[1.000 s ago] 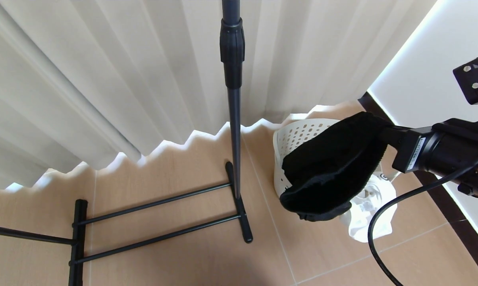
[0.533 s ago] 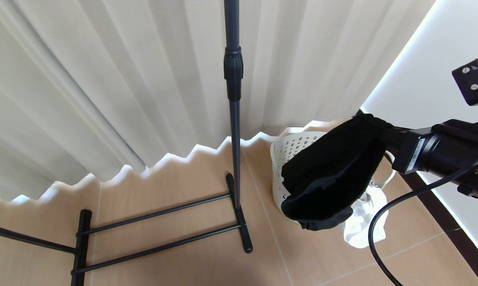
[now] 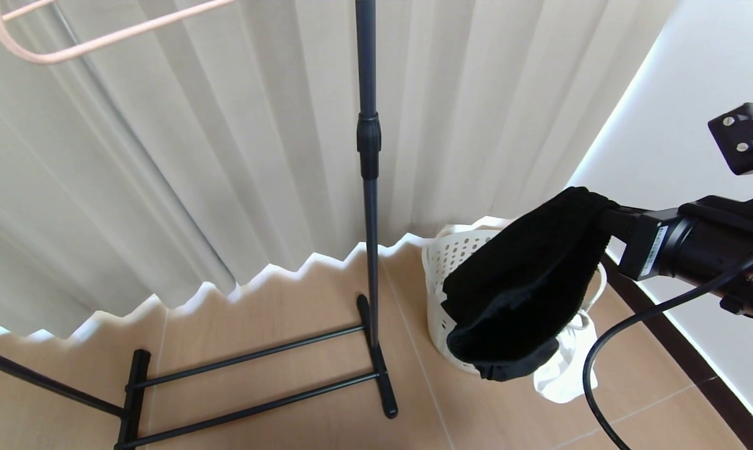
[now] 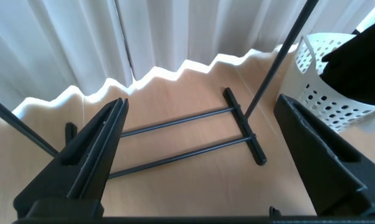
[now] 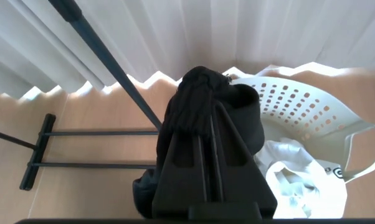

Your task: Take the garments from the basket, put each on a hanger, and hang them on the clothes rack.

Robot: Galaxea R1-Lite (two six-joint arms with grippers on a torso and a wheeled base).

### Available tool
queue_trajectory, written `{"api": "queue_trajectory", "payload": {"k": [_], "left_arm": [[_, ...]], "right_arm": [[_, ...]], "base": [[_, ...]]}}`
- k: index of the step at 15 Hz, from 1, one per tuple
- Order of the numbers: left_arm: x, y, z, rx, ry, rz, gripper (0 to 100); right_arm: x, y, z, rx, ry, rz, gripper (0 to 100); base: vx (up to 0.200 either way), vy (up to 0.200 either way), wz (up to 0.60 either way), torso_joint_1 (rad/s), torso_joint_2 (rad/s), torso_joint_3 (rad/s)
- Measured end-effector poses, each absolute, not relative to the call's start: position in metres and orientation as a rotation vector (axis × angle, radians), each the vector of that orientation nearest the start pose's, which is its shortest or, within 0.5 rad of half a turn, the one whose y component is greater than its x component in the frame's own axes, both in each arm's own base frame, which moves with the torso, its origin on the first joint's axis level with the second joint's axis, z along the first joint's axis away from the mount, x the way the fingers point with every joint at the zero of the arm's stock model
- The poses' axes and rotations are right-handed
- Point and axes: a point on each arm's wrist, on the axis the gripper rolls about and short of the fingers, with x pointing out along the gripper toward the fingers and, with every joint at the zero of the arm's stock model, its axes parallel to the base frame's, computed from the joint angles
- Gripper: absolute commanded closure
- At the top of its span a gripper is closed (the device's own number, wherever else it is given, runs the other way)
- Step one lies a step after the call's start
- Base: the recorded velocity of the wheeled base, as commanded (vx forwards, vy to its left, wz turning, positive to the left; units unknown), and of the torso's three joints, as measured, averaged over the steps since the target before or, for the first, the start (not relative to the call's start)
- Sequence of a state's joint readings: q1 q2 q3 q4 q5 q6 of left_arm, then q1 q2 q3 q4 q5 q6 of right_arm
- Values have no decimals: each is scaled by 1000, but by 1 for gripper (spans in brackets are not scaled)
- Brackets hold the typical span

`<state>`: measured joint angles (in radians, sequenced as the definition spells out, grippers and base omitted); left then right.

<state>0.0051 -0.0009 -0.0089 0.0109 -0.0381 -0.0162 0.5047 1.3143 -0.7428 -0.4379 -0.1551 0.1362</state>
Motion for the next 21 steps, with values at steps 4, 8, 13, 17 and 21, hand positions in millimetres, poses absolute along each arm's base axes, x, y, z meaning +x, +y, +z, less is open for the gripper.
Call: {"api": "queue_trajectory", "payload": {"k": [4, 8, 13, 17, 21], "left_arm": [[-24, -1, 77, -17, 1, -33, 0], [-24, -1, 77, -17, 0, -33, 0], [-24, -1, 77, -17, 0, -34, 0], [-24, -1, 77, -17, 1, -34, 0], [-24, -1, 77, -17, 1, -34, 0]], "right_arm": [[189, 98, 244, 91, 153, 332, 100], [188, 98, 243, 89, 158, 331, 100], [188, 98, 242, 87, 162, 331, 100], [188, 98, 242, 86, 162, 331, 100], [187, 98, 240, 69, 165, 333, 100]], "base": [[0, 0, 0, 51, -336, -76], [0, 0, 0, 111, -459, -148], [0, 0, 0, 152, -489, -170], [0, 0, 0, 184, -508, -310], [0, 0, 0, 214, -548, -293]]}}
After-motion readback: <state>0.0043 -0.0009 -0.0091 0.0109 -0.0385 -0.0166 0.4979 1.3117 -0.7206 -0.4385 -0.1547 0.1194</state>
